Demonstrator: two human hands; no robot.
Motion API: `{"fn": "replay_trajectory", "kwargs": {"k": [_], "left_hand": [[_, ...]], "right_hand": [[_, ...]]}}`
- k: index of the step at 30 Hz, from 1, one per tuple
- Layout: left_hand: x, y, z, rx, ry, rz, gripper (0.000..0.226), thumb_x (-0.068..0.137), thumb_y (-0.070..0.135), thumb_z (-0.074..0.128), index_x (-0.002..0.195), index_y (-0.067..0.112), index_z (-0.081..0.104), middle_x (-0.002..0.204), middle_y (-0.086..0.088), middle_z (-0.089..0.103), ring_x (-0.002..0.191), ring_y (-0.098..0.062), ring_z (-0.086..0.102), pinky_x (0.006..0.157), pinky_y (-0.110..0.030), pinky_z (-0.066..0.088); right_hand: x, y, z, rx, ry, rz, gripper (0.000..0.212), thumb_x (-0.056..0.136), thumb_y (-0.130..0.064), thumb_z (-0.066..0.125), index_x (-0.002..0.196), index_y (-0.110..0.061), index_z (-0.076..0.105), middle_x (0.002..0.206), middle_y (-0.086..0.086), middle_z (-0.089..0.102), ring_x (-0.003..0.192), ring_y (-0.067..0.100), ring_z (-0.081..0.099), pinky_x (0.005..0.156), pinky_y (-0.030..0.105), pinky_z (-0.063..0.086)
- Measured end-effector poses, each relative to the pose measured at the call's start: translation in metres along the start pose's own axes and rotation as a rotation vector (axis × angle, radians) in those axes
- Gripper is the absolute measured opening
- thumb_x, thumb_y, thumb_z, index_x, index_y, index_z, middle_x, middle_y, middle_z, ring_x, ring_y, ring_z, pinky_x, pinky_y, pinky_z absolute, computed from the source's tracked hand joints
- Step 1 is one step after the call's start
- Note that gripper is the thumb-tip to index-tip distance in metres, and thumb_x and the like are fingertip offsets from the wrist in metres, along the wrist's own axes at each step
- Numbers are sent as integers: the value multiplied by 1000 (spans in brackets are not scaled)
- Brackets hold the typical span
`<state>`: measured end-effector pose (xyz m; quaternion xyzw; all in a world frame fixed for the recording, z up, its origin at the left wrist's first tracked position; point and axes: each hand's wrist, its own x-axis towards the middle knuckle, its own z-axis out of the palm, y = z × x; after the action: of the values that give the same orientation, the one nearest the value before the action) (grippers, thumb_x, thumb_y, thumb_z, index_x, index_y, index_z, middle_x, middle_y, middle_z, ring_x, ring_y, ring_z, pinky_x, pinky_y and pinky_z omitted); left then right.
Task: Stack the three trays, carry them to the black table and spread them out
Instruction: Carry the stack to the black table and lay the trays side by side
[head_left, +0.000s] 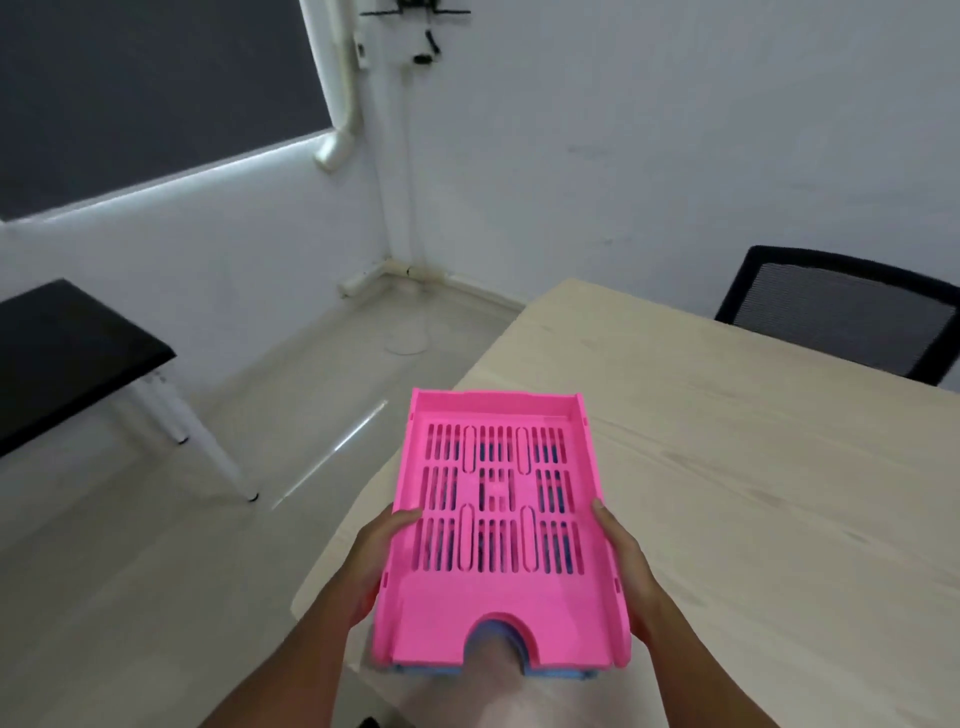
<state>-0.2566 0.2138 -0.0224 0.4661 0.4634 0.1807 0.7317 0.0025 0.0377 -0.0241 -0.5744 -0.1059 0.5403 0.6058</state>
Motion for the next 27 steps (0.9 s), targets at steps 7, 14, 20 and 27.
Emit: {"fn": "replay_trajectory", "kwargs": {"k": [7, 14, 20, 27], "left_hand": [[-21, 10, -139, -131, 181, 31, 47, 84, 36, 62, 122, 9, 66, 113, -29, 70, 103, -48, 67, 99, -63, 47], [-49, 27, -300, -266, 331, 105, 52, 77, 38, 67, 119, 7, 68, 111, -31, 70, 93, -42, 69, 93, -58, 52], [-76, 44, -415, -306, 470, 165, 44, 84, 35, 63, 118, 7, 69, 108, -28, 72, 92, -40, 71, 94, -58, 52], [-84, 68, -524, -368, 647, 244, 33, 92, 26, 57, 115, 5, 69, 97, -22, 75, 82, -36, 71, 81, -51, 57]], "right_hand": [[54, 14, 149, -106, -189, 53, 54, 97, -47, 48, 126, -5, 64, 125, 31, 64, 110, 48, 64, 107, 66, 40], [109, 42, 325, -226, -405, 101, 55, 94, -47, 54, 126, -3, 65, 116, 26, 69, 101, 42, 67, 107, 62, 43], [146, 66, 463, -314, -585, 159, 59, 93, -48, 53, 124, 1, 64, 106, 28, 71, 90, 42, 70, 89, 54, 53], [189, 84, 606, -397, -697, 147, 63, 88, -52, 56, 125, -2, 65, 117, 30, 68, 100, 44, 68, 102, 62, 47]]}}
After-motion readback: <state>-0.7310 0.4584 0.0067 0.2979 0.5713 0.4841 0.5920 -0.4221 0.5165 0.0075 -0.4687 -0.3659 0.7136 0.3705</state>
